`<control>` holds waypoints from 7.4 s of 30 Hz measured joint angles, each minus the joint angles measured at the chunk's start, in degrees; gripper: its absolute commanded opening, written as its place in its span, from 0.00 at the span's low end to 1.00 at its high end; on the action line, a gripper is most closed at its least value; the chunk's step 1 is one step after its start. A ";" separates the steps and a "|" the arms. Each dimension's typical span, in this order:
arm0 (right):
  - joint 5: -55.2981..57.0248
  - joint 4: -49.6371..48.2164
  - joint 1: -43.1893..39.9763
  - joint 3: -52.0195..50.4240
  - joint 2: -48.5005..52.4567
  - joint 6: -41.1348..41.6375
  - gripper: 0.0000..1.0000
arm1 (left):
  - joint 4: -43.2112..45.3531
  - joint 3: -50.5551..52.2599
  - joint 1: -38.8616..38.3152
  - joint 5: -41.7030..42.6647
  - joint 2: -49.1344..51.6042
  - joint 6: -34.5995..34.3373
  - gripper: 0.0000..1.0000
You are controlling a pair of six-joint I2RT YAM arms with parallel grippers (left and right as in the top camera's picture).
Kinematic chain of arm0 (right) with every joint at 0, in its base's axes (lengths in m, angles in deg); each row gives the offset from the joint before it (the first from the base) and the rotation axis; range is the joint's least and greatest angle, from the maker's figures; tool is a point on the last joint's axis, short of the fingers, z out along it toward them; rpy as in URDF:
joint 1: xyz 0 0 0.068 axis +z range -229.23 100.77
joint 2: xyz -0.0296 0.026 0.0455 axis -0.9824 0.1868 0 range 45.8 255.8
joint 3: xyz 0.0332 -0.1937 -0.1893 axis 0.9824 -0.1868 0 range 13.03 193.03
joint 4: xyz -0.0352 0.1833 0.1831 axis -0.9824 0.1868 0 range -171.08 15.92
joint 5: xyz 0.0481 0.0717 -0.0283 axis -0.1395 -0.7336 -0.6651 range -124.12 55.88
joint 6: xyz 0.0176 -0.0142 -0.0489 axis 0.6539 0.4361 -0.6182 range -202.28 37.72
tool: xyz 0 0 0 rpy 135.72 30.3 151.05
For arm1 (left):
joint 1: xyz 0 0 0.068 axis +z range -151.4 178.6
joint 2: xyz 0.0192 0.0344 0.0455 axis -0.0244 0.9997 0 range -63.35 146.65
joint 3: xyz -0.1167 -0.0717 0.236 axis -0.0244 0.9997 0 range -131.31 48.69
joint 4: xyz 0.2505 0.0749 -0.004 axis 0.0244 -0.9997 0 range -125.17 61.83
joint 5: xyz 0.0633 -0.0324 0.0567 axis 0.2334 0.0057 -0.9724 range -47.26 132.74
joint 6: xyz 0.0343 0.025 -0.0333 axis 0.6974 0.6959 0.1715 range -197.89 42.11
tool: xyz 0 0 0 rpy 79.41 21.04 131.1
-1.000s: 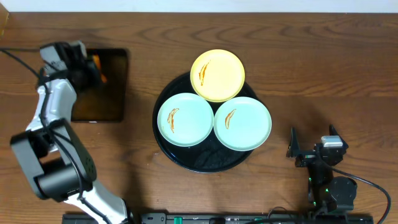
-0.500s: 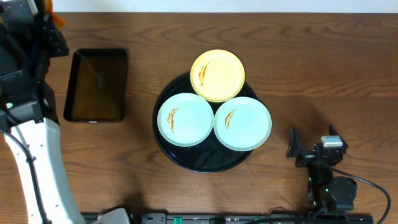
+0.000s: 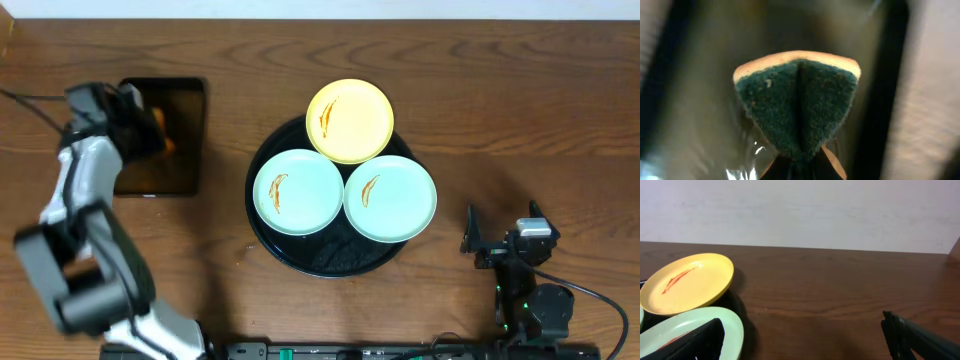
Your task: Clean dirty plates on tray and stack at the side
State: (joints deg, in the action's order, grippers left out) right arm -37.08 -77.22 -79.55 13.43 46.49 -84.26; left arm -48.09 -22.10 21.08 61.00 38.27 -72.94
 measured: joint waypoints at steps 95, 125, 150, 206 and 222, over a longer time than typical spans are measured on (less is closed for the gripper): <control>0.00 0.00 0.00 0.00 0.00 0.00 0.99 | -13.84 7.67 -25.40 9.94 -29.90 -23.17 0.10; -0.28 -0.02 0.00 0.00 0.00 8.55 0.99 | -17.18 7.78 -48.11 -4.28 -7.32 -33.27 0.17; -23.23 9.25 0.00 26.71 19.98 27.98 0.99 | -18.25 7.80 -48.19 -8.15 -7.32 -33.48 0.64; -13.68 48.06 31.63 92.17 121.20 17.81 0.32 | -28.72 7.87 -29.44 -3.43 -20.24 -33.22 0.68; -7.28 44.52 33.38 92.17 121.20 18.34 0.27 | -28.70 7.87 -29.44 -5.01 -20.24 -33.22 0.68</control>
State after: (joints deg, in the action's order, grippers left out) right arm -44.36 -32.70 -46.18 105.60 167.68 -65.92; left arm -76.79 -14.23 -8.36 56.00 18.04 -106.16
